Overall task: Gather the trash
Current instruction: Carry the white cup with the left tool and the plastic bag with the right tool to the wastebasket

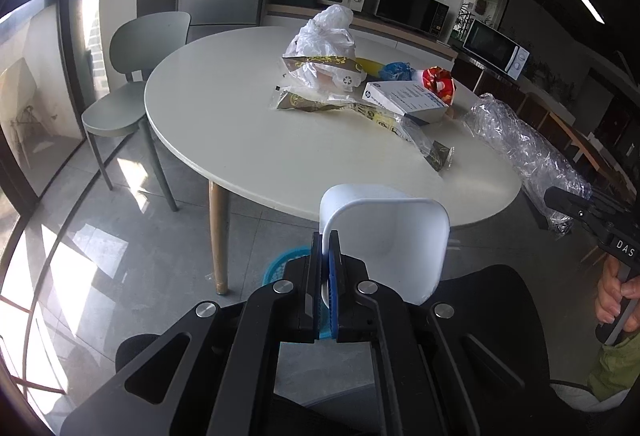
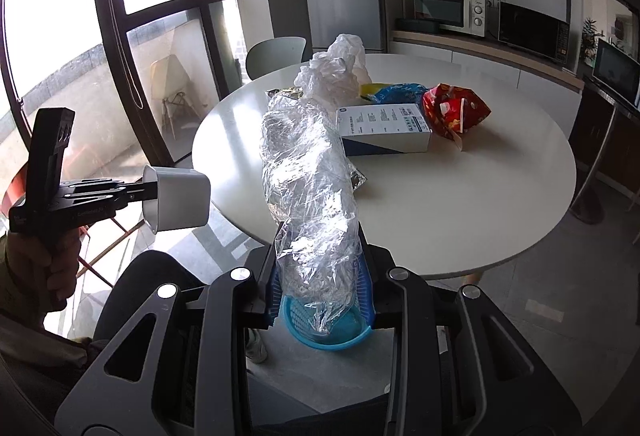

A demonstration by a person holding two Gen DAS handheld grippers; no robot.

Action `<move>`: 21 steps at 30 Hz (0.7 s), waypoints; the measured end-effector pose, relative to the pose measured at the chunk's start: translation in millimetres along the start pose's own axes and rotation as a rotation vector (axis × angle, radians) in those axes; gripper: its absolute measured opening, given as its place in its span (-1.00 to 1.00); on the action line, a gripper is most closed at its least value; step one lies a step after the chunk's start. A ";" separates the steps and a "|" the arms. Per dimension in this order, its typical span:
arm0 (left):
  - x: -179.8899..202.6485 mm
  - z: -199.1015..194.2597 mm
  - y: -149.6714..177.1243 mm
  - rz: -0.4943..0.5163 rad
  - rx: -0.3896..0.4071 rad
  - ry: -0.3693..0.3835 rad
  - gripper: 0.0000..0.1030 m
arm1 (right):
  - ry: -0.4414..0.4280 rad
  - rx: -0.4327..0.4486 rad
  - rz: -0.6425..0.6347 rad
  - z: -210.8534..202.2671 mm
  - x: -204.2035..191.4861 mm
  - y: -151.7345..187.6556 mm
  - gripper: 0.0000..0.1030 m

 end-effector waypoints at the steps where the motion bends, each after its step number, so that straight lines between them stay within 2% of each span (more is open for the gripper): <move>1: -0.9 0.5 4.0 -0.004 -0.007 -0.002 -0.96 | -0.003 -0.006 -0.002 -1.4 -1.1 3.4 -0.45; 7: -1.9 10.4 23.0 0.000 -0.046 -0.015 -0.96 | -0.072 -0.048 -0.033 -9.5 -20.0 27.4 -0.45; 12: -7.8 25.2 39.3 -0.016 -0.088 -0.023 -0.96 | -0.097 -0.105 -0.056 -3.7 -34.3 49.3 -0.46; 21: -26.6 61.7 68.3 -0.061 -0.174 -0.049 -0.96 | -0.093 -0.225 -0.047 40.0 -37.8 85.5 -0.46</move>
Point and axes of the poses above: each gripper's, at about its wrist camera, not at the fingertips, and z roughly the way its jaws point, x to its right, y to its underside, the point moved 5 cm from there along z, roughly the way its jaws point, and after that the axes turned 9 degrees about y, right-handed, at the moved point
